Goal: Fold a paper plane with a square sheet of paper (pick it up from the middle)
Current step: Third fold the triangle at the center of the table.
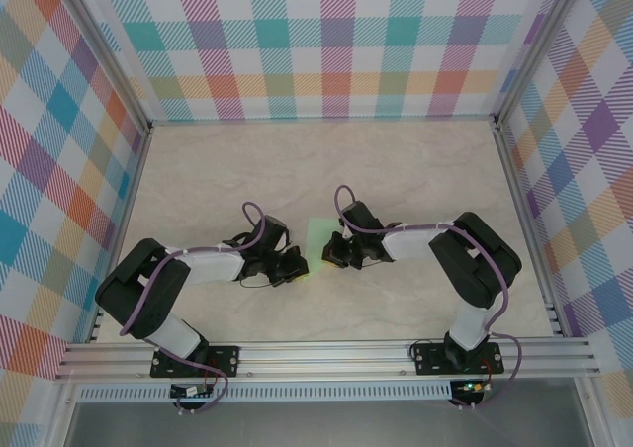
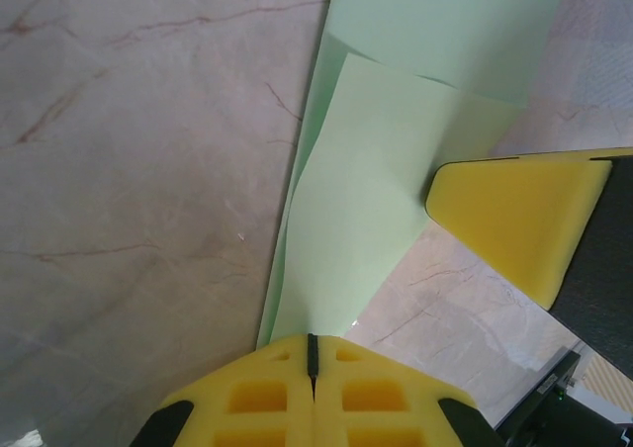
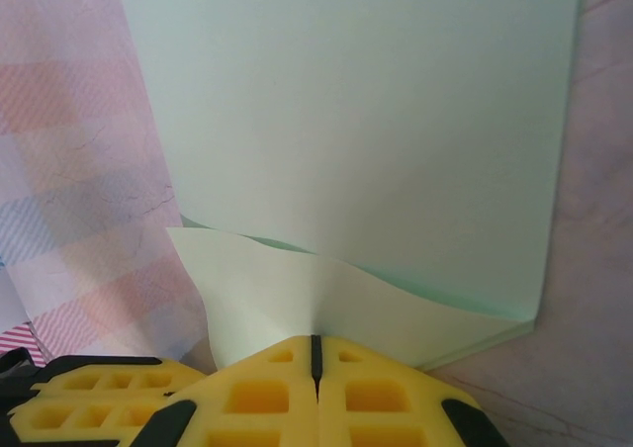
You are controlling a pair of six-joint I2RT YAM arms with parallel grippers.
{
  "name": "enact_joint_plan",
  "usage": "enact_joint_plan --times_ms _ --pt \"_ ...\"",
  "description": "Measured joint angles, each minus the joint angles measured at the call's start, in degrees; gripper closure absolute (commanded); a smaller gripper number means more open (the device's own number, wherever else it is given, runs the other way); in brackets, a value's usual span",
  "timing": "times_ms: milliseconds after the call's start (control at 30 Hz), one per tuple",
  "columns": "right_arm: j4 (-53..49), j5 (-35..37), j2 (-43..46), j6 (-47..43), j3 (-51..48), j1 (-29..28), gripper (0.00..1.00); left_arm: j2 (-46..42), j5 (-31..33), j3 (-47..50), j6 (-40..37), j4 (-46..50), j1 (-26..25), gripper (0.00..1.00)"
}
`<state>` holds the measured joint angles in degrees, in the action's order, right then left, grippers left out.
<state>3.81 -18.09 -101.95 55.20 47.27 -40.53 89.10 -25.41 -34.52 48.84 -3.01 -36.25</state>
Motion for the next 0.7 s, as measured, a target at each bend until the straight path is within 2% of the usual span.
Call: enact_joint_plan --times_ms 300,700 --pt "3.52 -1.57 0.55 -2.56 -1.53 -0.42 0.96 0.31 0.15 0.35 -0.44 0.07 0.00 0.99" --pt "5.51 -2.36 0.55 -2.51 -1.57 -4.81 0.96 0.33 0.24 0.20 -0.66 0.48 0.00 1.00"
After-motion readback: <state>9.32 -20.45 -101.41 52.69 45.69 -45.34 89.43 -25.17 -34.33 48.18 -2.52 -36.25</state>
